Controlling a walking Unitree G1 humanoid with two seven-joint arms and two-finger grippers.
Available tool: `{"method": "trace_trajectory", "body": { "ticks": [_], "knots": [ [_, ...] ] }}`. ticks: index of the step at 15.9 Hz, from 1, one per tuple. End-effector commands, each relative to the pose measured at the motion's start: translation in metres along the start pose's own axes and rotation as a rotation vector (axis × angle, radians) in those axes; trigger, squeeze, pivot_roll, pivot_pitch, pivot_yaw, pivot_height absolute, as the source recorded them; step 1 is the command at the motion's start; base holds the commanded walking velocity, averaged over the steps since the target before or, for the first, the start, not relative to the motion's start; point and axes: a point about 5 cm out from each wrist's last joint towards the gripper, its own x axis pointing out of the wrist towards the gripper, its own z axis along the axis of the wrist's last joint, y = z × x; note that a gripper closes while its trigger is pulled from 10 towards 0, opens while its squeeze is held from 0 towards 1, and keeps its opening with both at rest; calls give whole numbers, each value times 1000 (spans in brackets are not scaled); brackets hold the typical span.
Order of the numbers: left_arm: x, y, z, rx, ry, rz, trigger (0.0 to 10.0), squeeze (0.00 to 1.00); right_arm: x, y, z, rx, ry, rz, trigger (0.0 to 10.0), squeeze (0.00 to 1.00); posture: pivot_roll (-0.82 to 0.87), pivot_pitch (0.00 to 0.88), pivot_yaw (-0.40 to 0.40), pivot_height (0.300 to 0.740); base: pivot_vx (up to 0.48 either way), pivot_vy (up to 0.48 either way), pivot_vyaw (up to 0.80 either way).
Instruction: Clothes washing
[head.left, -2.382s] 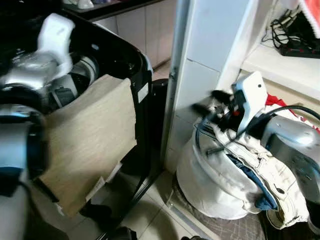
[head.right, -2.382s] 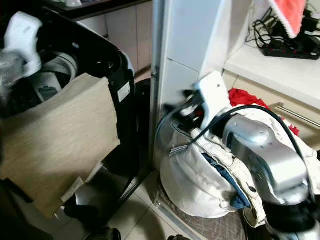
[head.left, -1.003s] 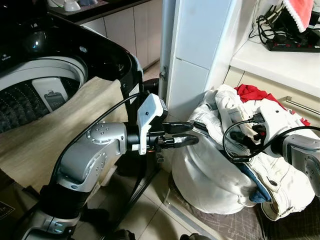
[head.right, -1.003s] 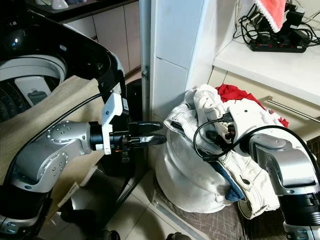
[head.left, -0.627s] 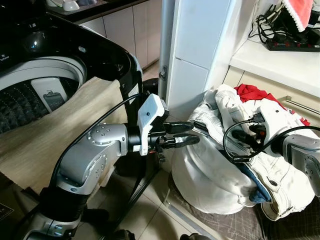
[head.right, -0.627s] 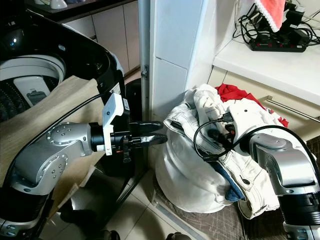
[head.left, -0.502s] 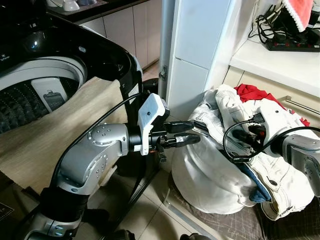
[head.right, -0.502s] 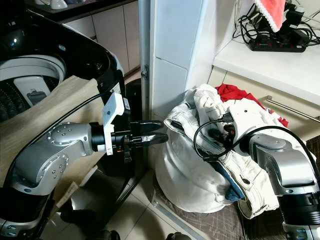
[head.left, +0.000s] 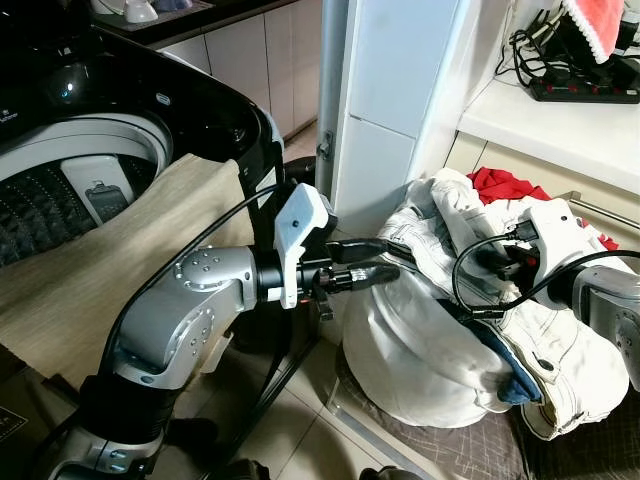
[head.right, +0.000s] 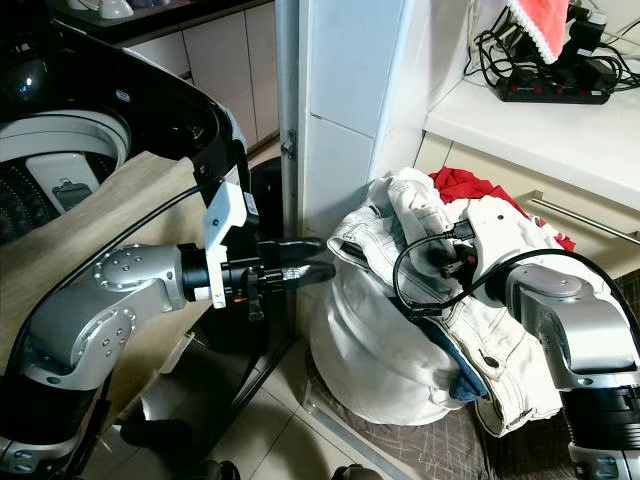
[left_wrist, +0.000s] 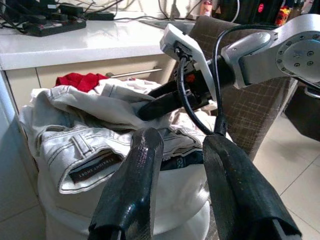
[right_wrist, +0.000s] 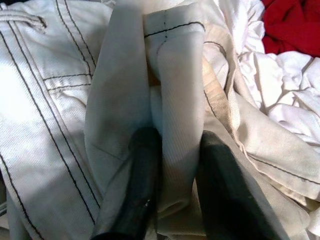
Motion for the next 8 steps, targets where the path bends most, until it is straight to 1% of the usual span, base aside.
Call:
{"method": "trace_trajectory", "body": {
  "ticks": [1,3,4,5,6,7,8],
  "knots": [
    [-1,-1,3,6,-10,4,10000,0,-3,-5,0,28,-18,-10,0,0,-127,41,0,740,0,0,0],
    [-1,0,3,6,-15,13,10000,0,-5,-6,2,41,-35,-8,0,0,-127,40,0,740,0,0,0],
    [-1,1,5,5,-26,29,10000,0,-9,-9,8,48,-65,-15,0,0,-126,37,0,740,0,0,0],
    [-2,5,9,3,-63,79,10000,0,-22,-18,30,73,-168,-28,0,0,-127,34,1,740,0,0,0],
    [-2,7,11,4,-77,95,10000,0,-26,-21,37,78,-204,-32,0,0,-127,34,1,740,0,0,0],
    [-2,10,15,6,-110,117,10000,0,-34,-25,49,92,-262,-29,0,0,-128,33,2,740,0,0,0],
    [-1,14,25,44,-171,158,10000,0,-53,-29,78,115,-410,9,0,0,-132,31,3,740,0,0,0]
  ]
}}
